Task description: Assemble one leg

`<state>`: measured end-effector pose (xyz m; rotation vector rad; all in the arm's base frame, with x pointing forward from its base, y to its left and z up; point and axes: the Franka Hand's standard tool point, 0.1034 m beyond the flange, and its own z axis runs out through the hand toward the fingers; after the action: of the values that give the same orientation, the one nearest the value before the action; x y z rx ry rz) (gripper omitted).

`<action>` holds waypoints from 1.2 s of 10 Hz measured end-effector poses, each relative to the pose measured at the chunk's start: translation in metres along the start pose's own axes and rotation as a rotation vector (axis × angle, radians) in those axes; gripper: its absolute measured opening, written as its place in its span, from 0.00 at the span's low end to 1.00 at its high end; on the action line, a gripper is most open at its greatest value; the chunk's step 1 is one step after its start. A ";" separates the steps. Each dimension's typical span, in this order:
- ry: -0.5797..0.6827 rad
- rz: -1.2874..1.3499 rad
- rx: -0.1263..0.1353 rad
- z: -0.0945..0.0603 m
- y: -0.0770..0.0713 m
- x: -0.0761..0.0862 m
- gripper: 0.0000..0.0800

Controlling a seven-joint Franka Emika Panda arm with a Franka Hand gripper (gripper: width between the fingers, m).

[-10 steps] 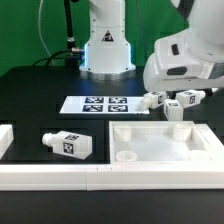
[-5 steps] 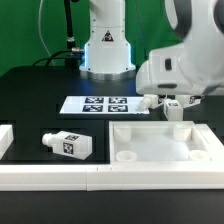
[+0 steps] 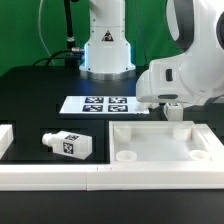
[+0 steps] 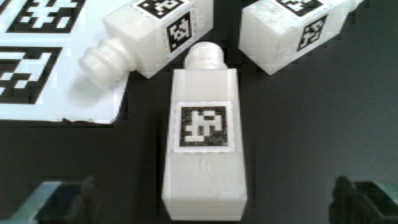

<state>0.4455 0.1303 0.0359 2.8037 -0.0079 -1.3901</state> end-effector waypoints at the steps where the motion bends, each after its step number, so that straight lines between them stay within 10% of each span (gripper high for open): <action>1: -0.018 0.001 -0.004 0.005 0.001 0.000 0.81; 7: 0.004 0.009 -0.002 0.029 0.001 0.015 0.81; 9: 0.003 0.009 -0.002 0.030 0.001 0.016 0.49; 12: 0.006 0.005 -0.001 0.028 0.001 0.015 0.36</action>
Offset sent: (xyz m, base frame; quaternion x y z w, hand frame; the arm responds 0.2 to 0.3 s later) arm -0.0249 0.0041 -0.0230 0.0119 0.0449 0.0122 0.9988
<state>0.4330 0.1289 0.0070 2.8048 -0.0146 -1.3803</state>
